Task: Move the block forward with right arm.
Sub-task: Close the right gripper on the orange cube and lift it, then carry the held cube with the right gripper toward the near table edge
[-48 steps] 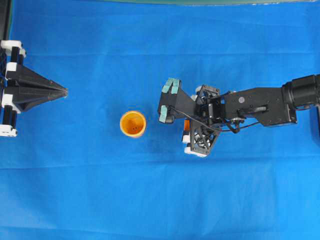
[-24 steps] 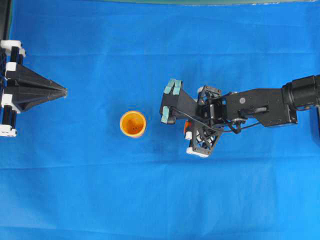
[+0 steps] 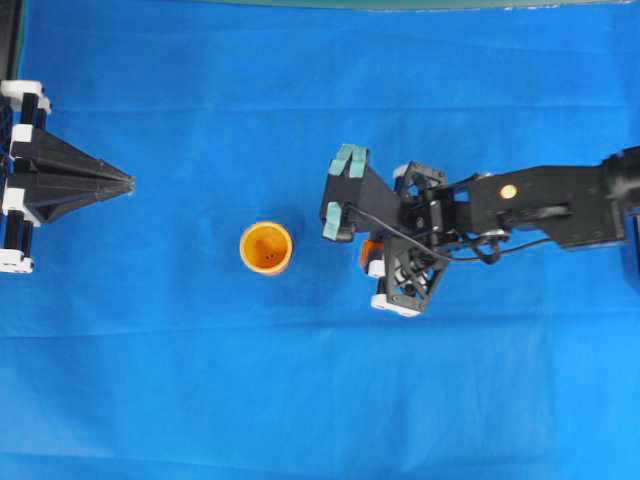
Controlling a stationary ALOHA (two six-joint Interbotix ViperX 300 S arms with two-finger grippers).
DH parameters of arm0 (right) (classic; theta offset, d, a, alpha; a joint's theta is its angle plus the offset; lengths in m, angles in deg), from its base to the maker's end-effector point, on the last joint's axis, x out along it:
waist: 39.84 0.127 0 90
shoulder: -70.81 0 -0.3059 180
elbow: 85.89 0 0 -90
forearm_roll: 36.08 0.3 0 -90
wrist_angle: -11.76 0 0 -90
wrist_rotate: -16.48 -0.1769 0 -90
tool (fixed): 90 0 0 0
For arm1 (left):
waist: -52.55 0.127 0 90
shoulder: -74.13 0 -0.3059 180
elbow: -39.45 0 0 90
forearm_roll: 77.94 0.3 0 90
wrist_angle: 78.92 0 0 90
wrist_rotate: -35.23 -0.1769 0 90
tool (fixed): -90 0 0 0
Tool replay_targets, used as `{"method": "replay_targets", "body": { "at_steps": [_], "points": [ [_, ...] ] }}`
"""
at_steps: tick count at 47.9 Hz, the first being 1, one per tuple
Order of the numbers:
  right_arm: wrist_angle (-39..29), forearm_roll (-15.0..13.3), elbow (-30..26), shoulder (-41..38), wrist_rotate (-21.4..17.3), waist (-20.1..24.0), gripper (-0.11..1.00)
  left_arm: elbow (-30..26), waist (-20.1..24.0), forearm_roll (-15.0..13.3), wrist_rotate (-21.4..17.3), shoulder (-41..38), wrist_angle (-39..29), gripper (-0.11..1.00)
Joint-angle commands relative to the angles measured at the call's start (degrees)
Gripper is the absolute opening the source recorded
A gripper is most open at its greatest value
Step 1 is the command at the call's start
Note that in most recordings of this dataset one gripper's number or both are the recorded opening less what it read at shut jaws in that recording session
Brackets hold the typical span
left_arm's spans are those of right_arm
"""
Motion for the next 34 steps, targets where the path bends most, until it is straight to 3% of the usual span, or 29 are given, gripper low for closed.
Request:
{"method": "replay_targets", "body": {
  "at_steps": [1, 14, 34],
  "points": [
    [-2.6, 0.1, -1.8, 3.7, 0.2, 0.7, 0.40, -1.8, 0.0, 0.1, 0.1, -0.3, 0.3, 0.03],
    [-9.4, -0.1, -3.1, 7.6, 0.6, 3.3, 0.40, -1.8, 0.0, 0.1, 0.1, -0.3, 0.3, 0.03],
    [-13.2, -0.2, -6.2, 9.1, 3.1, 9.8, 0.40, -2.2, 0.0, 0.1, 0.1, -0.3, 0.4, 0.03]
  ]
}}
